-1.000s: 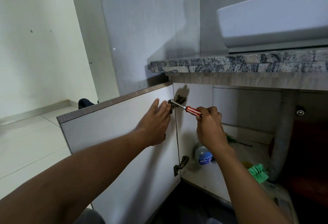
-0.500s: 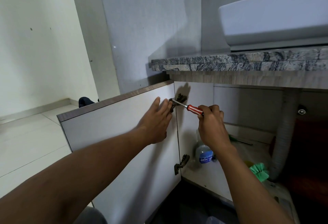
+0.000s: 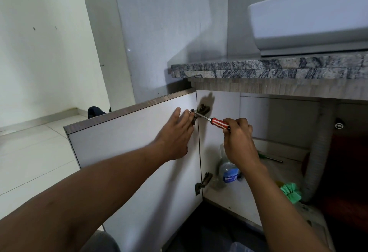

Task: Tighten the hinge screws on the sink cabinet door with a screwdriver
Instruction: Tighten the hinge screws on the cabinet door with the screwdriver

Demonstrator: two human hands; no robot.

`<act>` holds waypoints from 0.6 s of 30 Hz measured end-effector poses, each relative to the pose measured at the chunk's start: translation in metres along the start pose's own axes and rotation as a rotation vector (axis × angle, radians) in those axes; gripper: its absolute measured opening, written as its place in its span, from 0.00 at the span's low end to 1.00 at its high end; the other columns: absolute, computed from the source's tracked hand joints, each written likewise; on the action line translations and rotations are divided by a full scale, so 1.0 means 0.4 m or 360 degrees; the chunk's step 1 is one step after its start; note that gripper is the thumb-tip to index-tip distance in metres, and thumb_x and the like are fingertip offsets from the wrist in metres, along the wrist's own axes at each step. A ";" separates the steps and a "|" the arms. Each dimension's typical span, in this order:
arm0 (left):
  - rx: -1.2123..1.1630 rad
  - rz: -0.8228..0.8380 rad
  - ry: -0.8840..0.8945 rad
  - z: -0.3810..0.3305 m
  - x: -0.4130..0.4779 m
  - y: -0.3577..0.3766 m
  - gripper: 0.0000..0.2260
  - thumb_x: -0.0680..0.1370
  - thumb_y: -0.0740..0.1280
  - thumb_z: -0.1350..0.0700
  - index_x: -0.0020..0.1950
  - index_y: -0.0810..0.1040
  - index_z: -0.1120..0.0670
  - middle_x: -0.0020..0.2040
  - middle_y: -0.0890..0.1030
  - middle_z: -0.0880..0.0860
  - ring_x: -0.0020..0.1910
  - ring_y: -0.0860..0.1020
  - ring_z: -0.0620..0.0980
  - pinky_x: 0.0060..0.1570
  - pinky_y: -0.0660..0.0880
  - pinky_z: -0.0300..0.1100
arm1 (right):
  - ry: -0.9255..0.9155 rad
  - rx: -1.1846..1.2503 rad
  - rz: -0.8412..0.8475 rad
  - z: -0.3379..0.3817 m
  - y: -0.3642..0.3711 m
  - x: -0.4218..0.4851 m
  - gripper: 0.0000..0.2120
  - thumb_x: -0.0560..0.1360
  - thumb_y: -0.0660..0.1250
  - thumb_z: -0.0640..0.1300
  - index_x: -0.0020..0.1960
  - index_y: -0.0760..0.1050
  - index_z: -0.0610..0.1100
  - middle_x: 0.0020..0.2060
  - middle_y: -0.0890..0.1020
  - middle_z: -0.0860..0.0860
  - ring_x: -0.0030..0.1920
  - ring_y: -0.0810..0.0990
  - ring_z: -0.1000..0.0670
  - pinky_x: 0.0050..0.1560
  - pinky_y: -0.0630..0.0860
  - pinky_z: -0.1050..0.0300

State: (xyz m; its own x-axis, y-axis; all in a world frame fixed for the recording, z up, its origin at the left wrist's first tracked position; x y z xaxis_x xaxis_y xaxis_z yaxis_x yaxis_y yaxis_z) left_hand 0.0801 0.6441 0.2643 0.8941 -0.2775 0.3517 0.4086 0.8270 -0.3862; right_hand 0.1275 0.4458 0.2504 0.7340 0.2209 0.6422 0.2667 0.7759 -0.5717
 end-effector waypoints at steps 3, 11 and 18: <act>0.0000 -0.0013 -0.0003 0.001 0.000 0.002 0.35 0.79 0.54 0.37 0.76 0.65 0.62 0.79 0.58 0.68 0.78 0.55 0.68 0.76 0.49 0.68 | 0.0011 0.0000 0.0006 0.001 -0.001 0.001 0.18 0.81 0.60 0.41 0.71 0.70 0.43 0.63 0.70 0.43 0.62 0.67 0.44 0.62 0.73 0.49; -0.0041 -0.0033 -0.0010 0.000 0.000 0.004 0.35 0.78 0.56 0.36 0.74 0.68 0.61 0.78 0.60 0.67 0.77 0.56 0.68 0.75 0.50 0.68 | -0.0005 0.0002 -0.0017 0.001 -0.005 0.007 0.18 0.81 0.60 0.41 0.71 0.70 0.44 0.63 0.70 0.43 0.61 0.67 0.45 0.61 0.71 0.51; -0.0029 -0.0031 -0.0003 0.003 0.002 0.000 0.34 0.77 0.56 0.37 0.73 0.69 0.61 0.78 0.61 0.67 0.76 0.57 0.68 0.75 0.50 0.68 | -0.0053 -0.0061 -0.0016 0.004 -0.007 0.013 0.18 0.81 0.61 0.40 0.71 0.70 0.43 0.62 0.70 0.43 0.60 0.67 0.45 0.59 0.72 0.52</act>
State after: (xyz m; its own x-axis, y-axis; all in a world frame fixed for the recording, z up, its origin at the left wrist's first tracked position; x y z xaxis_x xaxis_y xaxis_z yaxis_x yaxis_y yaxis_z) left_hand 0.0804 0.6445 0.2657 0.8856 -0.2925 0.3607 0.4291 0.8124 -0.3949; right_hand 0.1296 0.4458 0.2562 0.7101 0.2332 0.6643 0.2982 0.7551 -0.5839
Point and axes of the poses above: each hand's wrist, its own x-axis towards the middle knuckle, its own y-axis out of the palm, z = x × y, the point moved 1 cm from there along x, towards the middle knuckle
